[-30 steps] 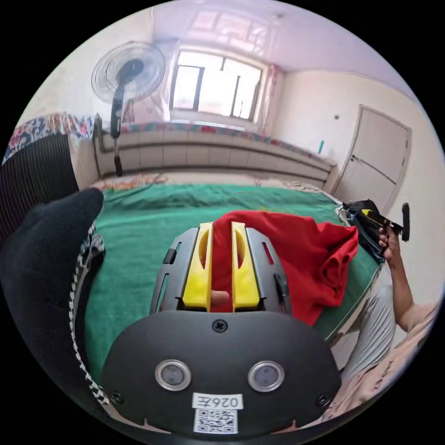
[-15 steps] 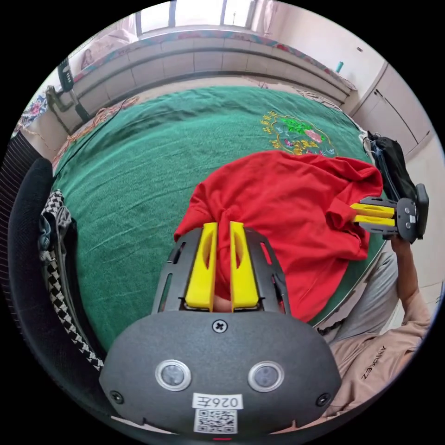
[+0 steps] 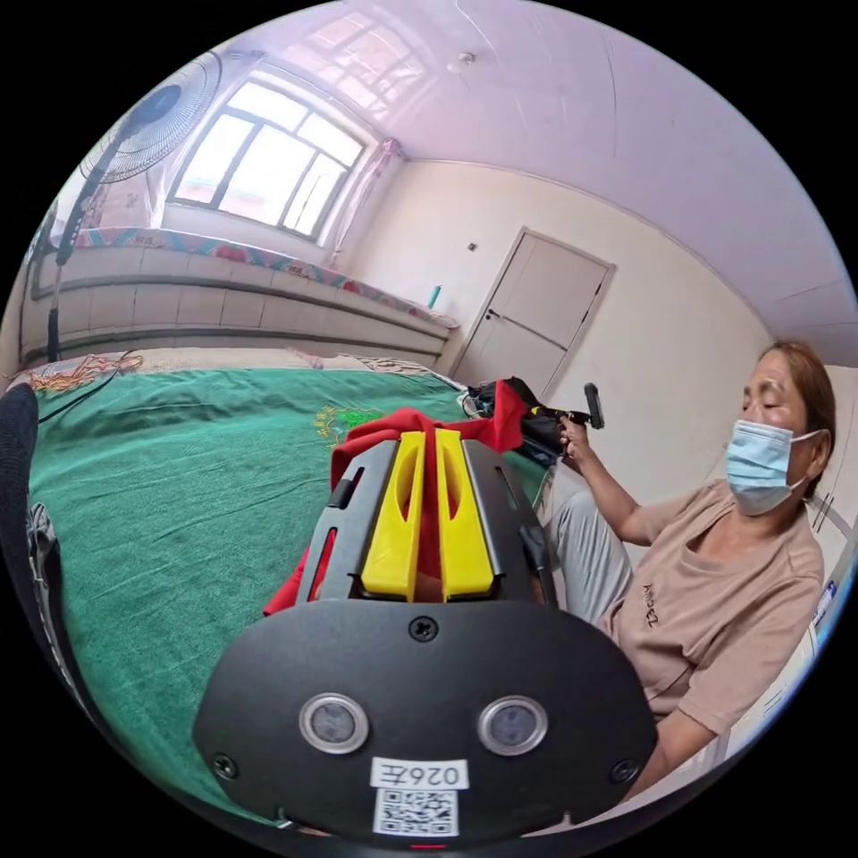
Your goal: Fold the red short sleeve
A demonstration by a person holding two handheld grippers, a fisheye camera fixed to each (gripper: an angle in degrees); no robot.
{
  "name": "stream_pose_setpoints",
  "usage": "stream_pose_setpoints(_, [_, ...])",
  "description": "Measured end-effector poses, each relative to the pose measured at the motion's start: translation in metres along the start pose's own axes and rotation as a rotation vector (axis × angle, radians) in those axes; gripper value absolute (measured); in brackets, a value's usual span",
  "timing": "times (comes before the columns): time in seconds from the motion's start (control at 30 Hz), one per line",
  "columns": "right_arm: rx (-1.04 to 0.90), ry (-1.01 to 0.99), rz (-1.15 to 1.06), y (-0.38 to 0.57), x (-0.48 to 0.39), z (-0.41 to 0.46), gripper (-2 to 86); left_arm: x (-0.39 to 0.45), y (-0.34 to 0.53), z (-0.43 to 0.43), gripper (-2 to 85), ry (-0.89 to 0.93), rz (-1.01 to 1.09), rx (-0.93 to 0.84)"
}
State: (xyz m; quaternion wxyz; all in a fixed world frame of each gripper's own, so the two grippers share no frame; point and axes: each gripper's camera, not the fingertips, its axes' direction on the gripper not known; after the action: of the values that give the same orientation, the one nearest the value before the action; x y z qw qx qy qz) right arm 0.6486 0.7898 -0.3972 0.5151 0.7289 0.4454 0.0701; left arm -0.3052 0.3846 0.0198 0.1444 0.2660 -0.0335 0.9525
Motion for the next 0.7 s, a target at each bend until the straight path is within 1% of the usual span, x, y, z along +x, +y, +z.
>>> stream_pose_setpoints(0.03, [0.009, -0.069, 0.049, -0.001, 0.015, -0.003, 5.5, -0.003, 0.003, 0.0, -0.2, 0.004, 0.0, -0.021])
stream_pose_setpoints(0.07, [0.023, -0.181, 0.131, -0.001, 0.037, -0.011, 6.2, -0.006, 0.005, 0.002, -0.3, -0.006, -0.005, -0.041])
stream_pose_setpoints(0.1, [0.048, -0.235, 0.157, -0.001, 0.042, -0.021, 6.5, -0.006, 0.006, 0.003, -0.3, -0.013, -0.006, -0.052])
stream_pose_setpoints(0.13, [0.06, -0.244, 0.146, -0.002, 0.039, -0.027, 6.5, -0.006, 0.007, 0.008, -0.3, -0.026, -0.002, -0.075])
stream_pose_setpoints(0.23, [0.042, -0.253, -0.057, -0.011, -0.016, -0.047, 6.4, -0.001, 0.008, 0.019, -0.3, -0.057, 0.022, -0.124])
stream_pose_setpoints(0.3, [-0.052, -0.325, -0.292, -0.01, -0.083, -0.043, 6.7, 0.001, 0.009, 0.023, -0.3, -0.066, 0.033, -0.145])
stream_pose_setpoints(0.33, [-0.086, -0.346, -0.351, -0.007, -0.101, -0.04, 6.8, 0.002, 0.01, 0.025, -0.3, -0.067, 0.035, -0.154])
stream_pose_setpoints(0.4, [-0.235, -0.384, -0.551, 0.011, -0.174, -0.025, 7.2, 0.002, 0.012, 0.026, -0.2, -0.059, 0.031, -0.157])
stream_pose_setpoints(0.43, [-0.265, -0.378, -0.594, 0.017, -0.191, -0.021, 7.2, 0.002, 0.013, 0.025, -0.2, -0.05, 0.03, -0.156])
stream_pose_setpoints(0.47, [-0.314, -0.341, -0.672, 0.029, -0.224, -0.014, 7.3, 0.003, 0.014, 0.023, -0.2, -0.04, 0.035, -0.151])
stream_pose_setpoints(0.53, [-0.332, -0.224, -0.778, 0.047, -0.267, -0.01, 7.3, 0.009, 0.015, 0.017, -0.1, -0.015, 0.077, -0.132])
stream_pose_setpoints(0.6, [-0.275, -0.03, -0.928, 0.065, -0.316, -0.011, 8.1, 0.024, 0.015, 0.006, -0.1, 0.091, 0.179, -0.083])
stream_pose_setpoints(0.67, [-0.214, 0.093, -1.023, 0.073, -0.345, -0.014, 7.7, 0.055, 0.016, -0.014, 0.0, 0.318, 0.379, -0.009])
stream_pose_setpoints(0.7, [-0.204, 0.146, -1.068, 0.075, -0.359, -0.015, 6.5, 0.063, 0.017, -0.019, 0.0, 0.354, 0.429, 0.002])
